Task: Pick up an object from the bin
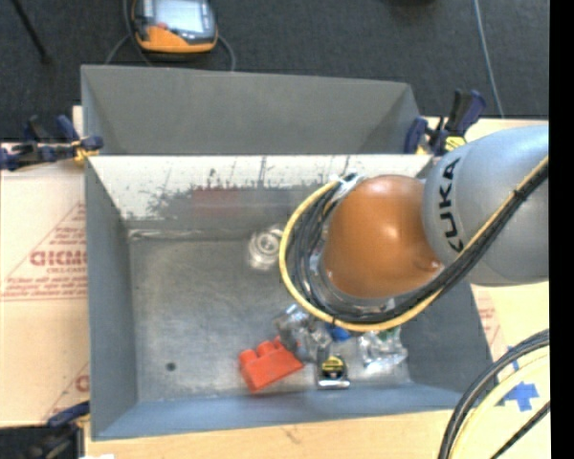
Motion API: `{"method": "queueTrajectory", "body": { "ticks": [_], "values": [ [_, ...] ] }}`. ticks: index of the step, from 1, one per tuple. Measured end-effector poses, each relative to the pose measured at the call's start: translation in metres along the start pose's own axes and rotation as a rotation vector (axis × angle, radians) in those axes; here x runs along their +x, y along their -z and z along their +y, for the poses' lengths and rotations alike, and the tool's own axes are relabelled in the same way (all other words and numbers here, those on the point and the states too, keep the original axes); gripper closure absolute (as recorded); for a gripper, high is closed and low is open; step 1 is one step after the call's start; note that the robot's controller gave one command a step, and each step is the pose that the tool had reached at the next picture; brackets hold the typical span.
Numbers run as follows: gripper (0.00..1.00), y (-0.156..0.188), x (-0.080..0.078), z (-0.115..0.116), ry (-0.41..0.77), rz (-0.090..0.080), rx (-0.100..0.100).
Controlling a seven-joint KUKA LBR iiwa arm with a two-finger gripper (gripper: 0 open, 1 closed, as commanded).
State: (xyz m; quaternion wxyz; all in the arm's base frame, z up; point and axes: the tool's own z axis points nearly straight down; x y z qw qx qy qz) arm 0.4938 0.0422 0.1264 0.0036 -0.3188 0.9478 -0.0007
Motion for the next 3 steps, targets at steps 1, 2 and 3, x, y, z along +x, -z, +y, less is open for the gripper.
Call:
{"method": "queueTrajectory", "body": {
  "ticks": [1, 2, 3],
  "values": [
    [0.0, -0.001, 0.001, 0.001, -0.001, 0.003, -0.003],
    [0.0, -0.056, -0.018, 0.044, 0.129, -0.004, -0.001],
    [1.0, -0.055, -0.017, 0.044, 0.124, -0.002, -0.002]
  ]
}}
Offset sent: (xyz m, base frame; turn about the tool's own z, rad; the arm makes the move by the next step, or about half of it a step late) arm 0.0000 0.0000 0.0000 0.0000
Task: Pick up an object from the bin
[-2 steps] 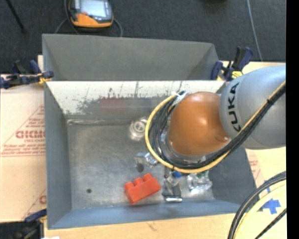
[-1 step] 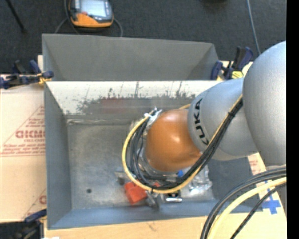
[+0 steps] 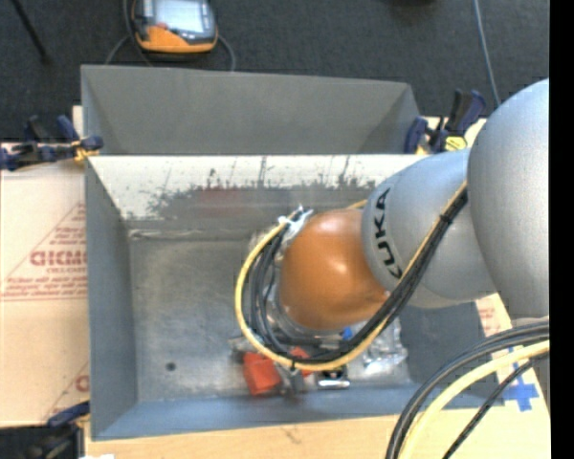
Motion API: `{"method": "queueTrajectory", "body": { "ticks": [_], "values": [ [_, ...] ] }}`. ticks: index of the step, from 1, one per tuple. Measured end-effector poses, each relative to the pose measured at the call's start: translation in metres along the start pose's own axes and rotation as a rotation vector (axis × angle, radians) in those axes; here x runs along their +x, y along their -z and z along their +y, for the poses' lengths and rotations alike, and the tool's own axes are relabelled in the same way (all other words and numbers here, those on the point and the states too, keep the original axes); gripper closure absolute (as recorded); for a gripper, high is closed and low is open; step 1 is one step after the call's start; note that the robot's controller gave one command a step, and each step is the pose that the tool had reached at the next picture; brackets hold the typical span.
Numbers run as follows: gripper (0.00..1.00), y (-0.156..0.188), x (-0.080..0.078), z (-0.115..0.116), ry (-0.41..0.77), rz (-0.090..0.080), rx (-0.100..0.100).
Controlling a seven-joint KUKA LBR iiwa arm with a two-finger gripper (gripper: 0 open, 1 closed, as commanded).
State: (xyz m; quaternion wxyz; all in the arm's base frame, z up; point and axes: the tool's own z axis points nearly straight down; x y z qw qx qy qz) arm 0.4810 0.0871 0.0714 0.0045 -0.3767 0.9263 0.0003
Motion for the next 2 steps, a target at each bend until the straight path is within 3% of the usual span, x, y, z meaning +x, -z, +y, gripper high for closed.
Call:
{"method": "queueTrajectory", "body": {
  "ticks": [1, 2],
  "values": [
    [1.0, 0.118, -0.006, -0.024, -0.032, -0.001, 0.005],
    [1.0, 0.167, -0.01, -0.029, 0.467, 0.003, -0.001]
  ]
}}
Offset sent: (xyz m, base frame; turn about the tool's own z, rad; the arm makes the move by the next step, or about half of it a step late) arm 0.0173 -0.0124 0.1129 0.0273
